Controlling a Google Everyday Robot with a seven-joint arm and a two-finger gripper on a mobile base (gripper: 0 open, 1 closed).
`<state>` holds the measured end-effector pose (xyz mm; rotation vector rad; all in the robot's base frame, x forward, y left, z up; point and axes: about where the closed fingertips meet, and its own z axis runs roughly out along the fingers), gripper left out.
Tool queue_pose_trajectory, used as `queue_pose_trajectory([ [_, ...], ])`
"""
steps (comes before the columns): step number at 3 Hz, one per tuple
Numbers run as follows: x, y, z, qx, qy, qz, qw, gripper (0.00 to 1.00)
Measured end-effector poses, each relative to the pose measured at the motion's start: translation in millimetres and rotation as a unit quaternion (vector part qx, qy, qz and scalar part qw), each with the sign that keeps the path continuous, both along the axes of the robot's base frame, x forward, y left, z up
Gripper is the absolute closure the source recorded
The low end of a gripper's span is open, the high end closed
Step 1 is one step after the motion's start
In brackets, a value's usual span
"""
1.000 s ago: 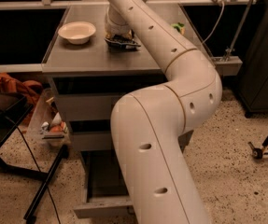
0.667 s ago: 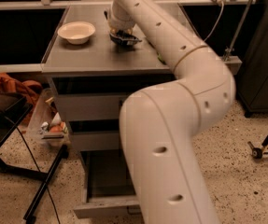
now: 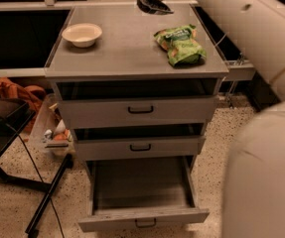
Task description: Place blue chip bag into bottom drawer
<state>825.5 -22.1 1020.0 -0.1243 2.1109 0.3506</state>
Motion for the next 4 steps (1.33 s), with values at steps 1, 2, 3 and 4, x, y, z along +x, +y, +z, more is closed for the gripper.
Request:
queue_pose_trajectory([
  [1,-60.3,-21.7,44.9,0.026,-0.054,0.005,0.9982,1.0],
  [2,-120.3,-6.1,29.4,0.039,-0.063,0.057,0.9956,1.0],
  [3,-181.5,8.6,-42.8,0.031,-0.005,0.116,0.9927,1.0],
  [4,-204.6,-9.8,-63.6,0.008,0.0,0.132,0.9913,1.0],
])
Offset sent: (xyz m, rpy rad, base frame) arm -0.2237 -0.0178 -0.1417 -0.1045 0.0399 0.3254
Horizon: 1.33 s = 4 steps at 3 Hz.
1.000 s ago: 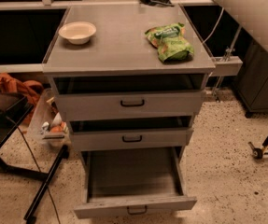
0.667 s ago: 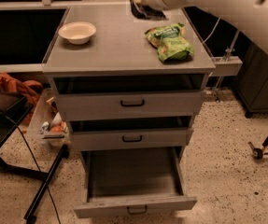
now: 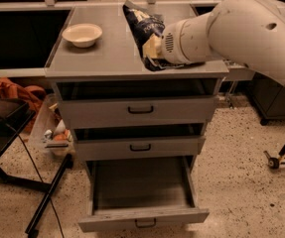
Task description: Place blue chip bag into bottom drawer
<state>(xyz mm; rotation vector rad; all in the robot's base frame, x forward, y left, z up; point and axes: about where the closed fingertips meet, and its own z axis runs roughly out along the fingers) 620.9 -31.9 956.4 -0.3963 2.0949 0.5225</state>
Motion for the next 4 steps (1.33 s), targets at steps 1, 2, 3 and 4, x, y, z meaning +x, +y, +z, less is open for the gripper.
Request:
queue_pose_trajectory([
  [1,0.0,0.1,-0.1,0.0,0.0,0.0,1.0,1.0],
  [2,-9.6,14.2,-16.7,0.016,0.004,0.031,0.9994,1.0],
  [3,-44.7,33.2,-70.6,0.059,0.036,0.085,0.9939,1.0],
  [4,-89.8,43.6,-128.3,0.099,0.072,0.134,0.9834,1.0],
])
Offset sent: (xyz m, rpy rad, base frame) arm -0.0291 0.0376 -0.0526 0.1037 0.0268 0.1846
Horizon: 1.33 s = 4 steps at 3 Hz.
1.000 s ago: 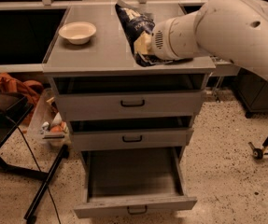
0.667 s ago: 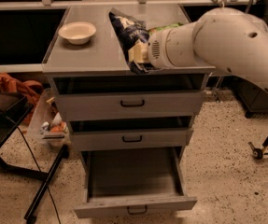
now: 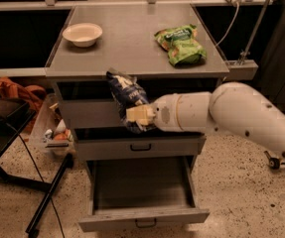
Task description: Place blue chip bag into bottom drawer
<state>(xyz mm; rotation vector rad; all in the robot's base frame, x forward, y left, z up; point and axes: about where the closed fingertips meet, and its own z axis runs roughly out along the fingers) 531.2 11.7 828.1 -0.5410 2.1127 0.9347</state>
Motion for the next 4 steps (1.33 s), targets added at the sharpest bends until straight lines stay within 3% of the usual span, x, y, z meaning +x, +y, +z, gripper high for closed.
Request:
queue_pose_trajectory([
  [1,-36.9,1.1,-55.7,0.032,0.041,0.018,0.9985,1.0],
  [3,-71.4,-5.1,-185.7,0.037,0.11,0.0,0.9933,1.0],
  [4,-71.4,-5.1,-185.8,0.037,0.11,0.0,0.9933,1.0],
])
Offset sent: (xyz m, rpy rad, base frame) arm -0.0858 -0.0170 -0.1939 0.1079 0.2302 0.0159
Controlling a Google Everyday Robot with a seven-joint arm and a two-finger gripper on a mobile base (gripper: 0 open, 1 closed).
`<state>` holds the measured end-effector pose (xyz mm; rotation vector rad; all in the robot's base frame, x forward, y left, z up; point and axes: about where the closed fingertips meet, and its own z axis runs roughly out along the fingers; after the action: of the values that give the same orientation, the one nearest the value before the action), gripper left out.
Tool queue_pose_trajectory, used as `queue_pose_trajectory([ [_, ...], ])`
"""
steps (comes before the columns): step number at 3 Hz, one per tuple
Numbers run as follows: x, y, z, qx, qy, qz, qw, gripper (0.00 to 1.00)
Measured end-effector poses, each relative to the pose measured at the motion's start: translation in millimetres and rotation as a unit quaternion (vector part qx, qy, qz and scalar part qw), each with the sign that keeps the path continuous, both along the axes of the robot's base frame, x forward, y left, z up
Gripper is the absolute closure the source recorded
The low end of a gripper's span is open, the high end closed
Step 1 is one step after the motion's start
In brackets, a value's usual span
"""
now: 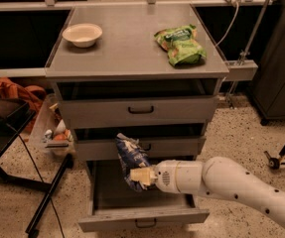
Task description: Place blue chip bag into bottom drawer
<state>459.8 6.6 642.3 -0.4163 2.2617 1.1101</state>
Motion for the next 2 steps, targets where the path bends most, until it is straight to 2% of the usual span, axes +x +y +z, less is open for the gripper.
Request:
queue_pose_trajectory([
  [1,3.6,-0.7,-5.3,-0.004,0.003,-0.011,0.9999,1.0],
  [2,13.3,-11.1,-56.6,-0.007,0.024,-0.045,0.9987,1.0],
])
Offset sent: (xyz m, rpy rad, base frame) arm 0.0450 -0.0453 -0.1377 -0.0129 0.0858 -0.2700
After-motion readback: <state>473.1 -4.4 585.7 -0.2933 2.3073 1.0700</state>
